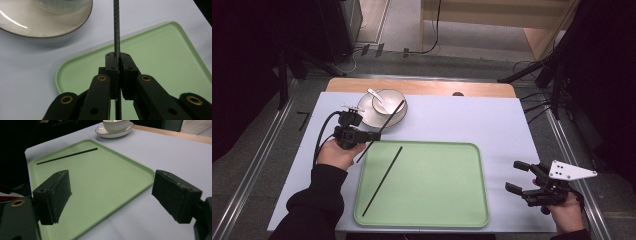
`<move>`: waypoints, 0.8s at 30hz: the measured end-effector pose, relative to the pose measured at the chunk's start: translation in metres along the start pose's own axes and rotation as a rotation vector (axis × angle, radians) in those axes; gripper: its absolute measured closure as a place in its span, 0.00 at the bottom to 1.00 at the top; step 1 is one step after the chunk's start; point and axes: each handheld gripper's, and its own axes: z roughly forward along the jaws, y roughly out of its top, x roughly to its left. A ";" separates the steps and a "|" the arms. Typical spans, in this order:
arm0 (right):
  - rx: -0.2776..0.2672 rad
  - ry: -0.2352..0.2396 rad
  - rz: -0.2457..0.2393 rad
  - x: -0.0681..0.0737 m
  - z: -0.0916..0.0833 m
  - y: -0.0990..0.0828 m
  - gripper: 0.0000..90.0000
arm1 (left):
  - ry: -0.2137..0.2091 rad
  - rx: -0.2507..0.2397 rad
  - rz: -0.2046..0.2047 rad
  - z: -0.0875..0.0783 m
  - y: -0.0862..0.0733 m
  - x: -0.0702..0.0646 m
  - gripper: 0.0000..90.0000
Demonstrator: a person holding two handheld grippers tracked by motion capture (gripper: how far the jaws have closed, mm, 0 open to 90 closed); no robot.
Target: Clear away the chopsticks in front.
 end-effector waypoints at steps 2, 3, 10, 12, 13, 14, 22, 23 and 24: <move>-0.002 0.001 0.001 0.000 0.000 0.000 0.18 | 0.013 0.002 0.012 -0.001 -0.009 -0.001 0.96; -0.002 0.001 0.001 0.000 0.000 0.000 0.18 | 0.016 -0.005 0.011 -0.001 -0.012 -0.002 0.96; 0.002 -0.002 0.005 -0.001 0.001 0.000 0.18 | 0.024 0.009 0.005 -0.006 -0.045 -0.002 0.96; -0.001 0.001 0.000 0.000 0.001 0.001 0.18 | 0.019 0.007 -0.021 -0.009 -0.059 0.002 0.96; -0.001 0.001 0.000 0.000 0.001 0.001 0.18 | 0.019 0.007 -0.021 -0.009 -0.059 0.002 0.96; -0.001 0.002 0.001 0.000 0.001 0.001 0.18 | 0.019 0.005 -0.030 -0.010 -0.063 0.002 0.96; -0.002 0.005 -0.002 -0.001 0.003 0.002 0.18 | 0.009 0.019 -0.072 -0.013 -0.091 -0.001 0.96; -0.002 0.005 -0.002 -0.001 0.003 0.002 0.18 | -0.024 0.019 -0.091 -0.012 -0.095 -0.002 0.96; 0.000 0.006 -0.003 -0.001 0.003 0.002 0.18 | -0.022 0.016 -0.101 -0.011 -0.098 -0.004 0.96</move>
